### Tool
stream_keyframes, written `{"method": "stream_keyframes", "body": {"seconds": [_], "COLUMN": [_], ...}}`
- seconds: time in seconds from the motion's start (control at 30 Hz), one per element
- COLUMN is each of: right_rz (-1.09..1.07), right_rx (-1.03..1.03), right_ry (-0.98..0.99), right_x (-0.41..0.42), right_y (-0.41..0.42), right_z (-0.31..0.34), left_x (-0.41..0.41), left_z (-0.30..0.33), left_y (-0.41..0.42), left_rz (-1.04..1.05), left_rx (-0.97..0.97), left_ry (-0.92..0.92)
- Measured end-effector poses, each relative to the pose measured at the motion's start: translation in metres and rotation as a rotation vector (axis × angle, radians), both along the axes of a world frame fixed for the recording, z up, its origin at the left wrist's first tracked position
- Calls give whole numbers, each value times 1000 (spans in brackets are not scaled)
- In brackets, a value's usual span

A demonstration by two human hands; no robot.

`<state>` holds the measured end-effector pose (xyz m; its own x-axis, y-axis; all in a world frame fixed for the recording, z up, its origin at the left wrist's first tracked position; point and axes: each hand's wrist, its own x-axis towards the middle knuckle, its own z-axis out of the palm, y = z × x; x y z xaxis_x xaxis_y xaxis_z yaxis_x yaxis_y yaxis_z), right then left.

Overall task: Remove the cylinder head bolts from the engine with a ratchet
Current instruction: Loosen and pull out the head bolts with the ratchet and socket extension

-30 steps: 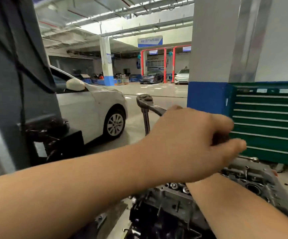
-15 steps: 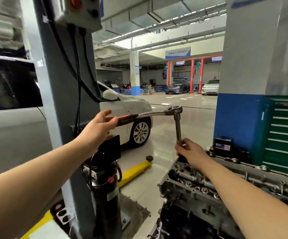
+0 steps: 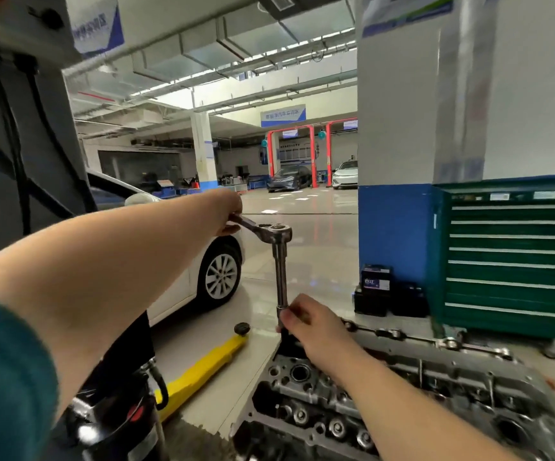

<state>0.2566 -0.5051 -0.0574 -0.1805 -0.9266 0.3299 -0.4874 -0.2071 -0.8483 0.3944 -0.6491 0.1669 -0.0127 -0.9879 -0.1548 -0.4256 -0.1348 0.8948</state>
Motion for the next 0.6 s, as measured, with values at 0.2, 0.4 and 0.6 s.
{"method": "stream_keyframes", "body": {"seconds": [0.2,0.4,0.6], "right_rz": [28,45,55], "right_rx": [11,35,100], "right_ry": [47,19,52], "right_x": [0,3,4], "right_y": [-3,1,4], "right_z": [-2,1,3], "left_x": [-86,-152,-191], "left_z": [17,20,1], "left_y": [-18,30,173], "left_rz": [-336,-617,-912], "left_rx": [-131,-350,-737], "left_ry": [-633,-804,-850]}}
